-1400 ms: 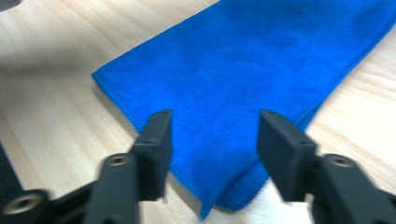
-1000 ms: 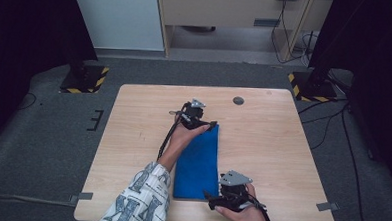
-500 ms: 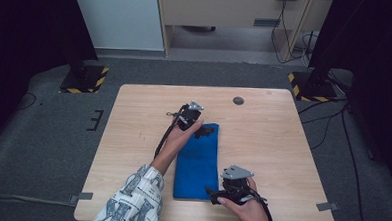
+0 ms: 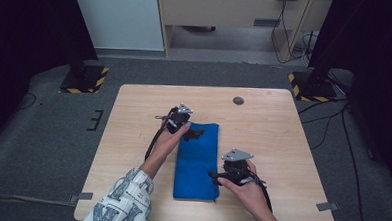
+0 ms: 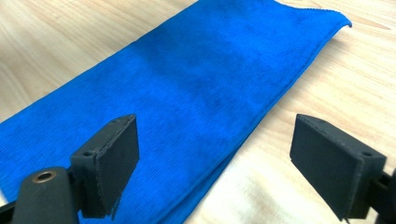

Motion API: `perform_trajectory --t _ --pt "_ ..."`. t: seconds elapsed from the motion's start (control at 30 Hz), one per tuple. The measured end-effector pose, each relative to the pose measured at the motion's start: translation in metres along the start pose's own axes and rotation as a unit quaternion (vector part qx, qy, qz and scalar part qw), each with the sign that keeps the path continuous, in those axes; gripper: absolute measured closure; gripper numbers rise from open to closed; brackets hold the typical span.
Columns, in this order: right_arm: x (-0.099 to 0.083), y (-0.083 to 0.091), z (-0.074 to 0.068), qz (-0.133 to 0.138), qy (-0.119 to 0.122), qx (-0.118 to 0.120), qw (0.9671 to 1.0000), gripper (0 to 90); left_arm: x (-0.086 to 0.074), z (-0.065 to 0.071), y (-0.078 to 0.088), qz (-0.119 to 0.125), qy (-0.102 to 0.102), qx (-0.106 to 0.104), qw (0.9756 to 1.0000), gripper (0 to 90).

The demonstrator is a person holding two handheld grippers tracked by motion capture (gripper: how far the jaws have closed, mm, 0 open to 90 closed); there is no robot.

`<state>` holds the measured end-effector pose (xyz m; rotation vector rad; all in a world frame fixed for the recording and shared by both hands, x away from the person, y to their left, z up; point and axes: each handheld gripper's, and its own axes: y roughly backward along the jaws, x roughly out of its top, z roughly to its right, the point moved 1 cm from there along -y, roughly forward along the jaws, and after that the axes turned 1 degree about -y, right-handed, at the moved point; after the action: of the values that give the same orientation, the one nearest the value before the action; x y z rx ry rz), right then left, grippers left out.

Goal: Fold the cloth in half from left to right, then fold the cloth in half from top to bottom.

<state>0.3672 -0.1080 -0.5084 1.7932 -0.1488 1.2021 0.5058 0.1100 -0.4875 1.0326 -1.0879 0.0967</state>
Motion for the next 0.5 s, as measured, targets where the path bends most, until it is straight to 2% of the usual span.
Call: perform_trajectory --t 0.2,0.33,0.4,0.43,0.5 --pt "0.009 -0.004 0.012 0.001 -0.009 -0.006 0.9999 18.3 -0.009 -0.01 0.011 0.0 -0.005 0.006 1.0 8.4" --pt "0.025 -0.011 0.035 0.005 -0.017 -0.02 0.9996 21.5 -0.014 -0.024 0.021 0.013 0.009 0.021 0.9997 9.8" --pt "0.028 -0.013 0.04 0.005 -0.018 -0.018 0.9997 22.8 -0.015 -0.028 0.022 0.017 0.009 0.023 0.9995 10.5" --pt "0.038 -0.021 0.053 0.005 -0.022 -0.022 0.9995 25.3 -0.017 -0.034 0.021 0.022 0.013 0.027 0.9993 10.6" --pt "0.048 -0.029 0.064 0.003 -0.031 -0.021 0.9993 29.2 -0.019 -0.039 0.019 0.026 0.022 0.028 0.999 11.2"
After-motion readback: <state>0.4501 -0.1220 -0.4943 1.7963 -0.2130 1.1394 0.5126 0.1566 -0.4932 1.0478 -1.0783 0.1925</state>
